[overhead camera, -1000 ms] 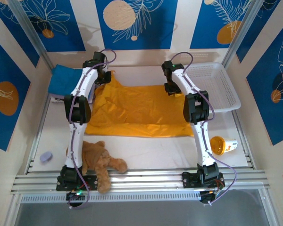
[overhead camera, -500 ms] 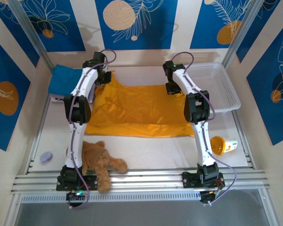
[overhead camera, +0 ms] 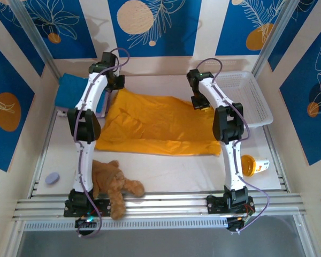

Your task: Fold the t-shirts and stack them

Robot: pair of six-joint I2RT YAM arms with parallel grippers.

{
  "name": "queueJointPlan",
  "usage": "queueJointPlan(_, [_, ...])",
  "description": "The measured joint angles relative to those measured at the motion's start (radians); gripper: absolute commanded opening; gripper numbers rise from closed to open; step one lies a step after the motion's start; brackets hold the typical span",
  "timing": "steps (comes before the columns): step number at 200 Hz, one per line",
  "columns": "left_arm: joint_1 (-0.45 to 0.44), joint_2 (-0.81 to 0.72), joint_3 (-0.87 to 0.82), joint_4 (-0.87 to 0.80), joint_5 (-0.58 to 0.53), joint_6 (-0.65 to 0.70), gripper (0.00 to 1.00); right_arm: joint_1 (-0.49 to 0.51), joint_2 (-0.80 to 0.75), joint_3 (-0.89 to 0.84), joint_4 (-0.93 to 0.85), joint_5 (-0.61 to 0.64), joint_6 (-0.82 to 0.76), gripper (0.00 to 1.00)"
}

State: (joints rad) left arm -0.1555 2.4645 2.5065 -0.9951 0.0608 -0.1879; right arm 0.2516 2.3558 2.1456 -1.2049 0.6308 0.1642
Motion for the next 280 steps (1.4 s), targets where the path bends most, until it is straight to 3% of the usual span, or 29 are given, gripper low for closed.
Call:
queueJointPlan(62, [0.000,-0.057,-0.186,-0.018,0.035,0.006,0.00,0.008,-0.116,-0.129,-0.024,0.008,-0.001,0.00])
queueJointPlan(192, [-0.003,-0.436,-0.711,0.100,0.035,0.034,0.00,0.059,-0.335,-0.477,-0.029,0.069,0.029,0.00])
queueJointPlan(280, [-0.022,-0.547,-0.908,0.128,0.036,0.041,0.00,0.070,-0.382,-0.616,-0.015,0.113,0.029,0.00])
